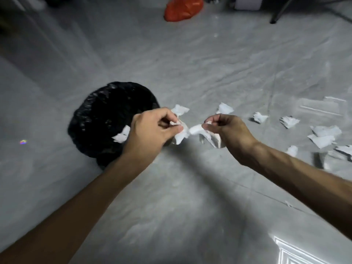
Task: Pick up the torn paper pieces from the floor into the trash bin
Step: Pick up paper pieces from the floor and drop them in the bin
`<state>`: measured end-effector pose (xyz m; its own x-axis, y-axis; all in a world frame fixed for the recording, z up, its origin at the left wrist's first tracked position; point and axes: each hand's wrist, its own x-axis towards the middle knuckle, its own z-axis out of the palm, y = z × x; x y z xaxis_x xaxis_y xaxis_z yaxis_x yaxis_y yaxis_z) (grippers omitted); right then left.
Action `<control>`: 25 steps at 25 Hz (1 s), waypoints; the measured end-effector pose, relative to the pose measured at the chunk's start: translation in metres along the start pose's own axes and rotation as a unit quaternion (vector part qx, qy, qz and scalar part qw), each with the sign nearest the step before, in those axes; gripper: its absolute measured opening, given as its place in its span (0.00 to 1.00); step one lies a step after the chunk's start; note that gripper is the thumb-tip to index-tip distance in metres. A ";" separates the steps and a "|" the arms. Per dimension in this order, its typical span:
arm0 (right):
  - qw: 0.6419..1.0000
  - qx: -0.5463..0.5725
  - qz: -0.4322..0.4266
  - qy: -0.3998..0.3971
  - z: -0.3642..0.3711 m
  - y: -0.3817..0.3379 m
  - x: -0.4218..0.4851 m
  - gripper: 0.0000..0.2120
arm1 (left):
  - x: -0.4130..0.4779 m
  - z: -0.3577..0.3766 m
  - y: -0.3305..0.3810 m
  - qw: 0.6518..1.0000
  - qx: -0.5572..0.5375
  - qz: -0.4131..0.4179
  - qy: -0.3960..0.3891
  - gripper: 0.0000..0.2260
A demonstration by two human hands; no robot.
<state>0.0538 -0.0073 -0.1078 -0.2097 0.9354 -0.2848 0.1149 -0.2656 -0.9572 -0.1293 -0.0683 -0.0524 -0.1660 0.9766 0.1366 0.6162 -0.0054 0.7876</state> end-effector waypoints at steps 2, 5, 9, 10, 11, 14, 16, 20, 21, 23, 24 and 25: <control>0.999 0.001 -0.033 -0.036 0.040 -0.036 0.020 0.06 | 0.005 -0.041 -0.018 0.998 0.021 -0.012 0.060 0.08; 0.989 -0.057 -0.131 -0.042 0.100 -0.081 0.054 0.08 | 0.005 -0.080 -0.050 0.988 0.047 -0.064 0.133 0.04; 0.974 -0.155 -0.133 -0.096 0.155 -0.086 0.081 0.07 | 0.005 -0.100 -0.077 0.979 0.062 -0.105 0.164 0.03; 0.974 -0.160 -0.117 -0.111 0.159 -0.082 0.081 0.08 | 0.008 -0.102 -0.081 0.977 0.092 -0.111 0.156 0.02; 0.974 -0.160 -0.113 -0.116 0.158 -0.079 0.080 0.10 | 0.011 -0.104 -0.085 0.975 0.125 -0.120 0.141 0.02; 0.972 -0.155 -0.142 -0.101 0.128 -0.076 0.067 0.10 | 0.022 -0.097 -0.082 0.964 0.203 -0.154 0.070 0.08; 0.972 -0.159 -0.145 -0.094 0.094 -0.071 0.052 0.09 | 0.028 -0.079 -0.071 0.954 0.263 -0.133 0.049 0.13; 0.969 -0.218 -0.086 -0.081 -0.007 -0.037 0.003 0.08 | 0.027 -0.006 -0.020 0.974 0.226 0.021 -0.006 0.11; 0.969 -0.225 -0.065 -0.075 -0.036 -0.024 -0.013 0.08 | 0.024 0.019 -0.007 0.977 0.203 0.042 -0.047 0.11; 0.974 -0.223 -0.018 -0.048 -0.085 0.004 -0.045 0.07 | 0.020 0.066 0.018 0.972 0.175 0.062 -0.145 0.11; 0.974 -0.224 0.010 -0.023 -0.108 0.020 -0.065 0.07 | 0.016 0.091 0.031 0.964 0.163 0.073 -0.195 0.11; 0.975 -0.220 0.037 0.004 -0.131 0.037 -0.088 0.06 | 0.009 0.119 0.044 0.954 0.152 0.085 -0.245 0.11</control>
<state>0.2042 -0.0686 -0.1118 -0.1780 0.9198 -0.3497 0.5351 -0.2078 -0.8189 -0.0120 -0.0346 -0.0883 0.2905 0.9506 -0.1093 0.8091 -0.1830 0.5585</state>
